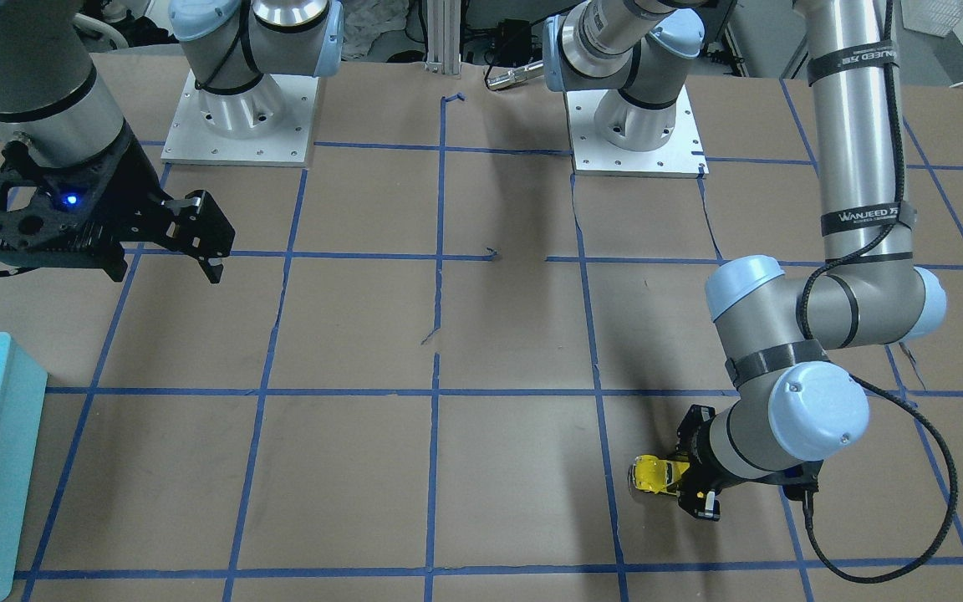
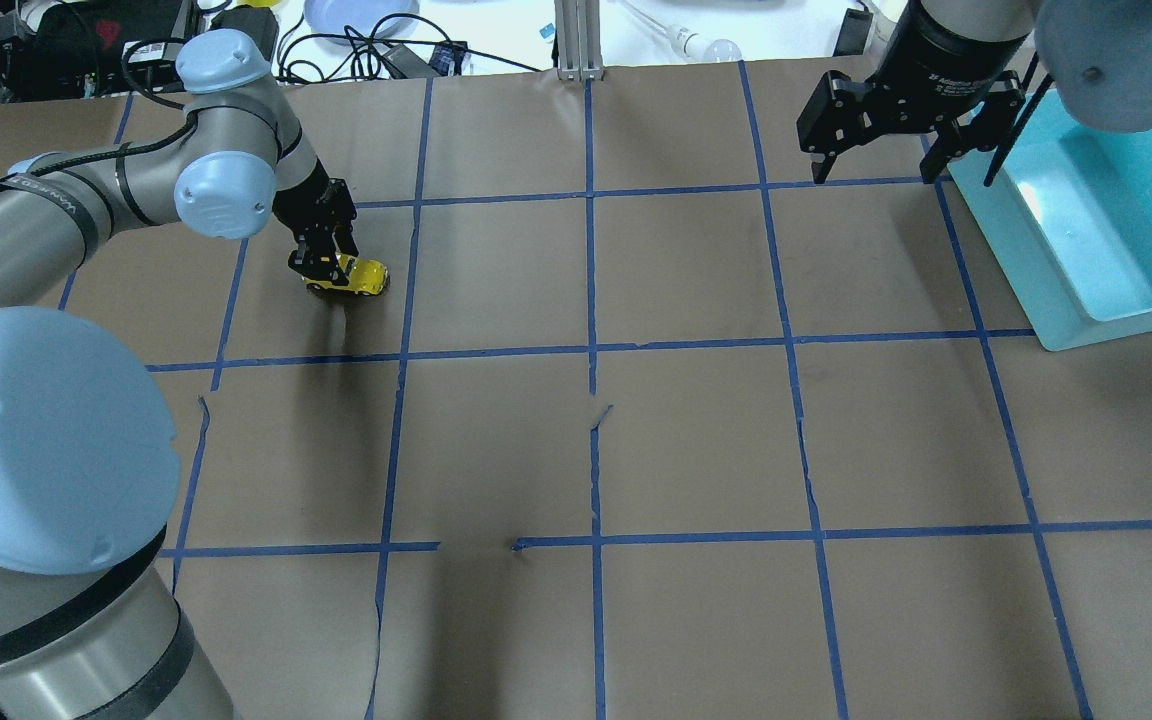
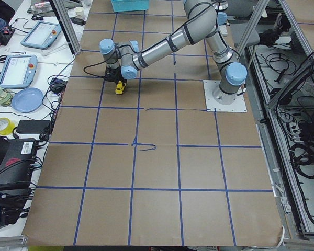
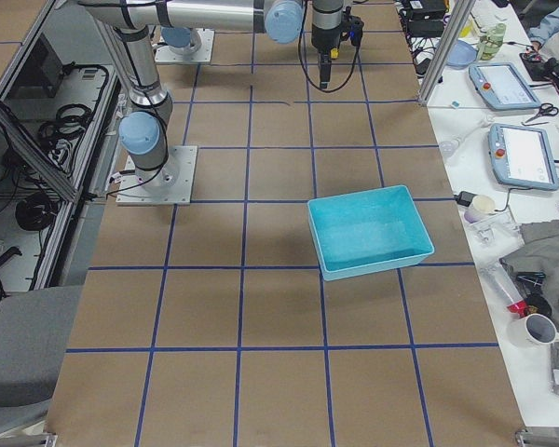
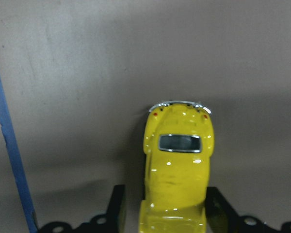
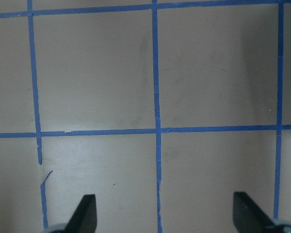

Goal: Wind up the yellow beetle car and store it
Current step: 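Close the left gripper around the yellow car's body, then press the car down and drag it back toward the robot with left gripper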

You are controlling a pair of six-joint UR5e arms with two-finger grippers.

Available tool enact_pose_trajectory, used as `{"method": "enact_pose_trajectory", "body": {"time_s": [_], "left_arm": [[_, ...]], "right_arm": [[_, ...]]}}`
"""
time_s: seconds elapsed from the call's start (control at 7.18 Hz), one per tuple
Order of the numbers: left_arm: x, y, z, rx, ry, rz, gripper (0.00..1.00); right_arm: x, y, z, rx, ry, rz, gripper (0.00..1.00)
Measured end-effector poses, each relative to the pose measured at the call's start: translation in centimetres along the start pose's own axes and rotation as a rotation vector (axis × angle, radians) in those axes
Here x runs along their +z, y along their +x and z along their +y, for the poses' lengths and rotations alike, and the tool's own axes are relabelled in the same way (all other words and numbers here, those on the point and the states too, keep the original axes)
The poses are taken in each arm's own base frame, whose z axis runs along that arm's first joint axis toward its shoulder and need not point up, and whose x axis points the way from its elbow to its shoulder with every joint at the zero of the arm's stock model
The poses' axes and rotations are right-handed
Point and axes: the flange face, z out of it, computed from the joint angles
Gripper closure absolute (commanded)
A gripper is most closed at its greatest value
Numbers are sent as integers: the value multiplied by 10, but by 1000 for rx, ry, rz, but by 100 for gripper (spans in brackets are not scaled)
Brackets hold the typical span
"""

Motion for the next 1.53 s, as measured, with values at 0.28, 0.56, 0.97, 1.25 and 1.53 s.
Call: {"method": "enact_pose_trajectory", "body": {"time_s": [0.28,0.56,0.97,1.25,1.53], "left_arm": [[-18,5,12,-24,-65,51,100],[-30,9,43,-91,-179,87,100],[-26,8,91,-149,-268,71,100],[-15,6,92,-111,-246,55,100],[-5,5,84,-89,-186,35,100]], "right_arm": [[0,2,0,-5,0,24,0],[0,3,0,-2,0,26,0],[-1,3,0,-6,1,26,0],[-1,3,0,-7,1,27,0],[-1,3,0,-7,1,27,0]]}}
